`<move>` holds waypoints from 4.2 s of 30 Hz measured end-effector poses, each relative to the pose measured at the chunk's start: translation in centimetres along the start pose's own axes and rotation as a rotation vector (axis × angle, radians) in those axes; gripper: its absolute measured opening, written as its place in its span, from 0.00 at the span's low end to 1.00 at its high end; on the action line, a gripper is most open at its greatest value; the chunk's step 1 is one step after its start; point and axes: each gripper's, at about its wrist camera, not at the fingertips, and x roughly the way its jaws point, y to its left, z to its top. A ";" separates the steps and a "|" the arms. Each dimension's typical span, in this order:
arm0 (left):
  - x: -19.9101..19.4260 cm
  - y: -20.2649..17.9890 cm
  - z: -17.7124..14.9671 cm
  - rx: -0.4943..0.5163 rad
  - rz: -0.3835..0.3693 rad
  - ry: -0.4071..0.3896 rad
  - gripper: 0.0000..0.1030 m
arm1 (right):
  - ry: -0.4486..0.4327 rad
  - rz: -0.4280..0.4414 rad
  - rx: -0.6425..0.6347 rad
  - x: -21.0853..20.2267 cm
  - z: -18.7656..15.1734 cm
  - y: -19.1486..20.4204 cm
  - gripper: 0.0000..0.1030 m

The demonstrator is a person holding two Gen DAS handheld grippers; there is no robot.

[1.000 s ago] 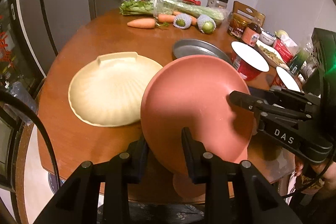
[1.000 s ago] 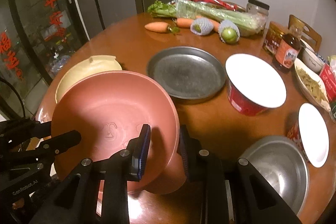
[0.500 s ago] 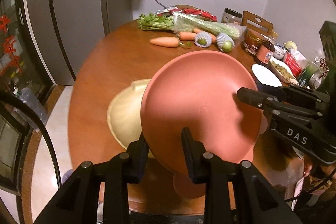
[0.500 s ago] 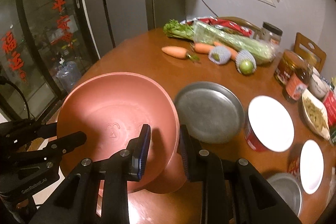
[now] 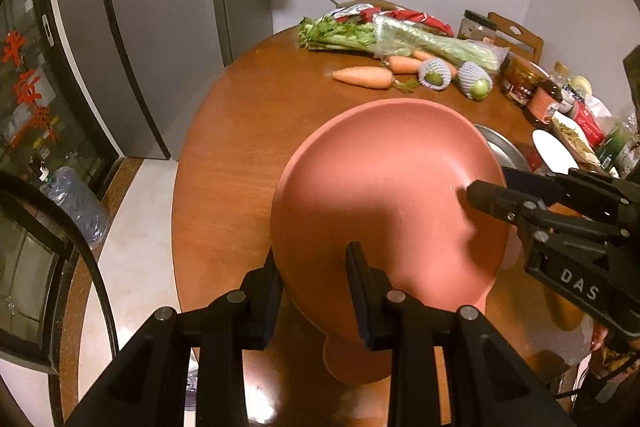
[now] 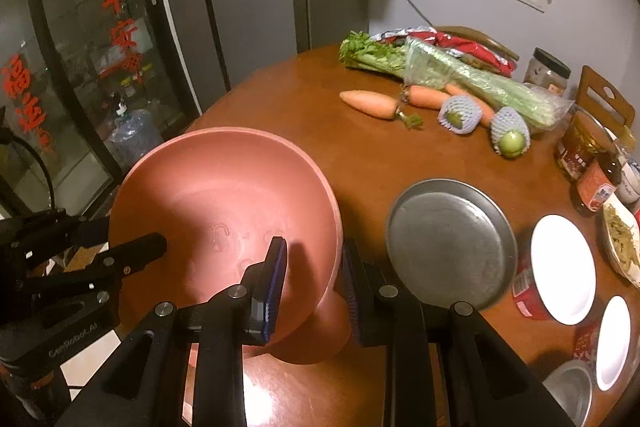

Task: Organize plates and bowls

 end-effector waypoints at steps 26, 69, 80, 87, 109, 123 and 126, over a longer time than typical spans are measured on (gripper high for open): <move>3.2 0.3 -0.3 0.003 0.030 0.043 0.30 | 0.098 -0.028 -0.017 3.8 -0.9 0.2 0.27; 2.0 0.9 -0.6 -0.035 0.051 0.008 0.37 | 0.051 -0.023 0.018 2.8 -1.0 0.0 0.36; 0.4 0.4 0.3 -0.026 0.065 -0.025 0.48 | 0.021 -0.034 0.049 1.2 -0.8 -1.5 0.36; -1.4 -1.2 1.1 0.002 0.058 -0.076 0.52 | -0.003 -0.038 0.085 -0.4 -1.1 -2.9 0.38; -1.2 -11.1 4.5 0.180 -0.032 -0.090 0.54 | -0.017 -0.068 0.155 -1.8 -3.9 -8.4 0.43; 4.0 -12.1 6.6 0.190 -0.032 0.010 0.54 | 0.040 -0.030 0.031 3.1 -3.4 -7.7 0.33; 4.3 -12.3 6.3 0.196 -0.040 0.020 0.54 | 0.064 -0.013 0.012 3.8 -3.7 -7.5 0.29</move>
